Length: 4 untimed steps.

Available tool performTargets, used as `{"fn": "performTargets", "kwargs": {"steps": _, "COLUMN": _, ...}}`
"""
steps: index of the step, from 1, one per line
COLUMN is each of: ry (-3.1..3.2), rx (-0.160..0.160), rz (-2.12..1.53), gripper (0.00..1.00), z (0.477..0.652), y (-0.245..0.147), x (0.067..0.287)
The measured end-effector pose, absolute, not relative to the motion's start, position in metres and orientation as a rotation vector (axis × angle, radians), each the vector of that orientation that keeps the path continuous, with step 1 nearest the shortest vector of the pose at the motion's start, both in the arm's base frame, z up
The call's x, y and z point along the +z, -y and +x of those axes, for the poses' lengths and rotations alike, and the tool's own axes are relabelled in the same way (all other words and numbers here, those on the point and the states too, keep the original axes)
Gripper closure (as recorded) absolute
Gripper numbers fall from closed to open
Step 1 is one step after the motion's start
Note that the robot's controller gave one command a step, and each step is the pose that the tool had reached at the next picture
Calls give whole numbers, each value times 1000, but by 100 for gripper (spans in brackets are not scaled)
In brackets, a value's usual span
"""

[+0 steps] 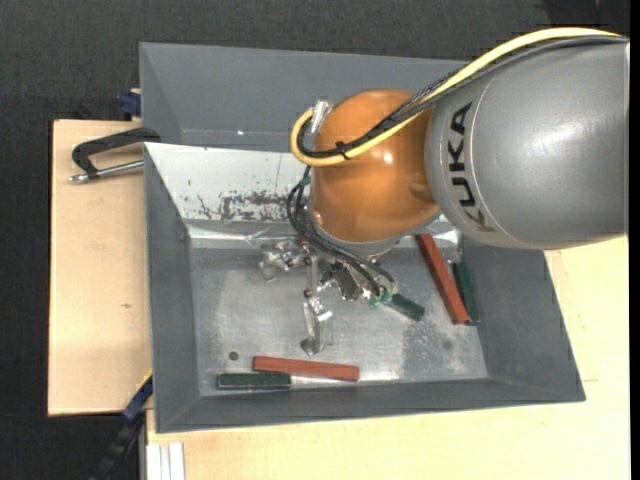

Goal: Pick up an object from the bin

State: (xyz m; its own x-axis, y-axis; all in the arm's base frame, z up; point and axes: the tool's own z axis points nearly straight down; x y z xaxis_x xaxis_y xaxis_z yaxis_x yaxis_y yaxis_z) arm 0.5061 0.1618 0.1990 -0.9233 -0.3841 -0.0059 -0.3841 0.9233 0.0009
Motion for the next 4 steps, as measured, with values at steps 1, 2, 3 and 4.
{"fn": "performTargets", "kwargs": {"steps": 1, "ry": -3075, "rx": 3, "rz": -614, "gripper": 0, "z": 506, "y": -162, "x": 199}}
{"fn": "performTargets", "kwargs": {"steps": 2, "ry": -3064, "rx": 3, "rz": -657, "gripper": 0, "z": 500, "y": -139, "x": 137}}
{"fn": "performTargets", "kwargs": {"steps": 3, "ry": -3049, "rx": 1, "rz": -745, "gripper": 0, "z": 494, "y": -167, "x": 75}}
{"fn": "performTargets", "kwargs": {"steps": 4, "ry": -3129, "rx": 2, "rz": -290, "gripper": 100, "z": 494, "y": -109, "x": 70}}
